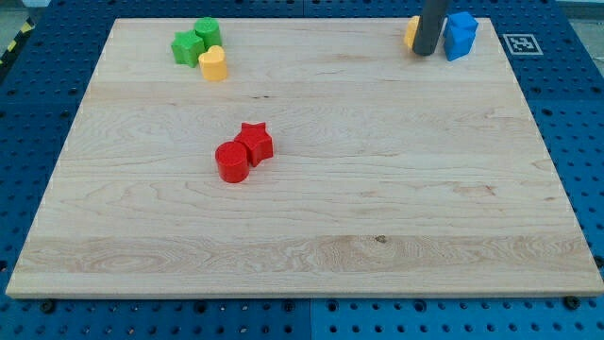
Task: Slide yellow heart closer to yellow hexagon
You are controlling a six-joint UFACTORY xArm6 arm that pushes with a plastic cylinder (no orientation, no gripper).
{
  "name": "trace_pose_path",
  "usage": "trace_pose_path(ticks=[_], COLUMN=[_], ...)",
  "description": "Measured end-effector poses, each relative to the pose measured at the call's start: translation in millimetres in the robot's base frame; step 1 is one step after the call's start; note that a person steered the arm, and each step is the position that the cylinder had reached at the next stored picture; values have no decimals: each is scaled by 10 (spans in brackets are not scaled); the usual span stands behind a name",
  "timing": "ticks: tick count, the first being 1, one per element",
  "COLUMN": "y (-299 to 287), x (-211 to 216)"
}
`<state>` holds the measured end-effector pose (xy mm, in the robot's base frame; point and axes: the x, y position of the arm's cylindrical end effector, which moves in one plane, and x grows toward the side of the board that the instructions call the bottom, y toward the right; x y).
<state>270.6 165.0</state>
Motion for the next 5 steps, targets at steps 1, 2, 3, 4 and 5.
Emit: trace_pose_path(ticks=[1, 2, 3, 4, 5], y=[-364, -799, -1363, -1967, -2511], x=[267, 778, 1234, 1334, 1309])
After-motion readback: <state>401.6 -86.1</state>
